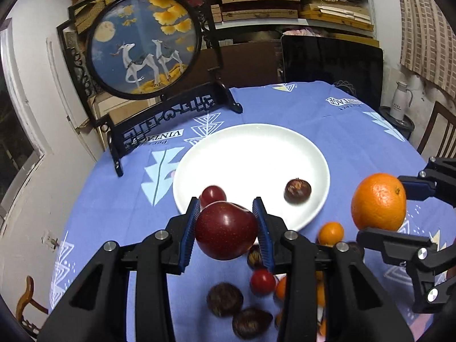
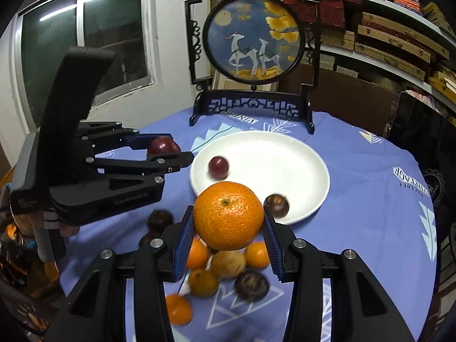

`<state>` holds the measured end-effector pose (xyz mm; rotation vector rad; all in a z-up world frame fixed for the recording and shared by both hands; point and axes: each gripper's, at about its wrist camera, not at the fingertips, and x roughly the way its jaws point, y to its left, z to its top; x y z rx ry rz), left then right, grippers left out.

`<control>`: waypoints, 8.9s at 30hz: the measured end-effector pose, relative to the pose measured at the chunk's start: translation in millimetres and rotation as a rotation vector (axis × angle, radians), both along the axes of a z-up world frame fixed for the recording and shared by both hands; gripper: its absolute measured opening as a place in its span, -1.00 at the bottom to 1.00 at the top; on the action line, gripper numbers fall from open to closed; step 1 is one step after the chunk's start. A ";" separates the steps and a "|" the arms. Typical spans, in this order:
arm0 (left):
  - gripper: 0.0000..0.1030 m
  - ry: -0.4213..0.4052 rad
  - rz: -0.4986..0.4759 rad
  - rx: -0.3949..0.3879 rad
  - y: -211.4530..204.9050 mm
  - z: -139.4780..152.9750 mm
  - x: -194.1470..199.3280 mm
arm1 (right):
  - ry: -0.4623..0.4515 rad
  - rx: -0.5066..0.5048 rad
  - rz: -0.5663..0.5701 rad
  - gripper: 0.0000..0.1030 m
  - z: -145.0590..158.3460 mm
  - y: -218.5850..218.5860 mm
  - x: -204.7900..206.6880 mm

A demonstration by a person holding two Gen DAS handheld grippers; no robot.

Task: Organize fruits
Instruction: 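Carry the plum and orange onto the white plate and open both tools, then grasp a small orange with the left tool while the right tool grasps another orange, then carry both oranges onto the white plate and open both tools, then grasp a dark brown fruit with the left tool while the right tool grasps a yellow citrus, then carry the brown fruit and yellow citrus onto the plate and open both tools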

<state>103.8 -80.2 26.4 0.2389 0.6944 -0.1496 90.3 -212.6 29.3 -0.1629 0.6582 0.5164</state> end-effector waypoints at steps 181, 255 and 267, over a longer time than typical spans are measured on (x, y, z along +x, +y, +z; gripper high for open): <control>0.25 0.073 0.095 0.012 50.3 -24.0 37.3 | 0.068 0.068 -0.121 0.29 -15.3 -15.5 36.4; -0.16 0.047 -0.079 0.014 4.2 -12.7 11.1 | 0.007 0.068 0.007 -0.29 0.0 5.7 20.9; -0.16 0.059 -0.013 -0.004 18.3 -18.2 61.8 | 0.019 0.108 -0.049 -0.29 -7.7 -3.0 62.1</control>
